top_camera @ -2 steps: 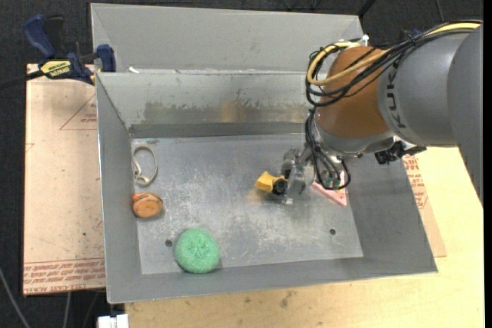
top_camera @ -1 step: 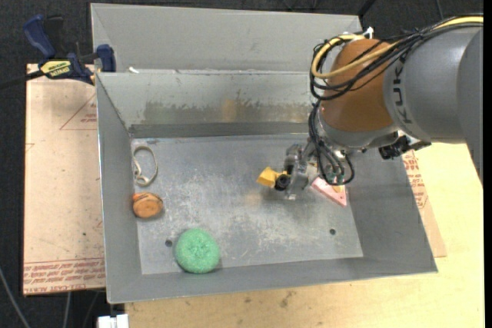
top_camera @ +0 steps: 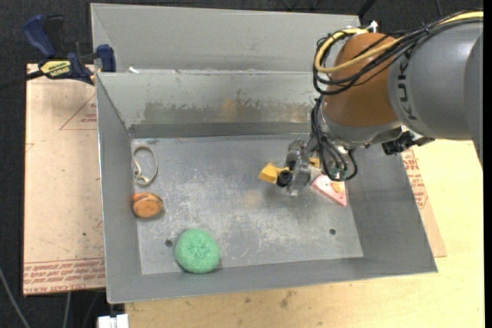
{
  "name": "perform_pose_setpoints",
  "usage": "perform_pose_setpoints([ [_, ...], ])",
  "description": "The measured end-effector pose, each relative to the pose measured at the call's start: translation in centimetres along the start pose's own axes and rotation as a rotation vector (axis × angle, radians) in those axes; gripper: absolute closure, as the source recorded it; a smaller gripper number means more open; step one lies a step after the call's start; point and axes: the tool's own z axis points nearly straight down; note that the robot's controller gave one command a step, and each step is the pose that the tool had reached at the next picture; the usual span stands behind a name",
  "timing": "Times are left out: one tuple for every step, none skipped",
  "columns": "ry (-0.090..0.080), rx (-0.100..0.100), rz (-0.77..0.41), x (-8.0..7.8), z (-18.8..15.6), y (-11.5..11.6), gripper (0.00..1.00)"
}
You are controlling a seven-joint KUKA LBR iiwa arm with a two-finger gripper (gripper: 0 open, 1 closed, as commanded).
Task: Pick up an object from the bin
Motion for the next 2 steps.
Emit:
perform_pose_setpoints([
  [0.002, 0.0, 0.0, 0.1, -1.2, 0.0, 1.0],
  [0.002, 0.0, -0.001, 0.1, -2.5, 0.0, 1.0],
])
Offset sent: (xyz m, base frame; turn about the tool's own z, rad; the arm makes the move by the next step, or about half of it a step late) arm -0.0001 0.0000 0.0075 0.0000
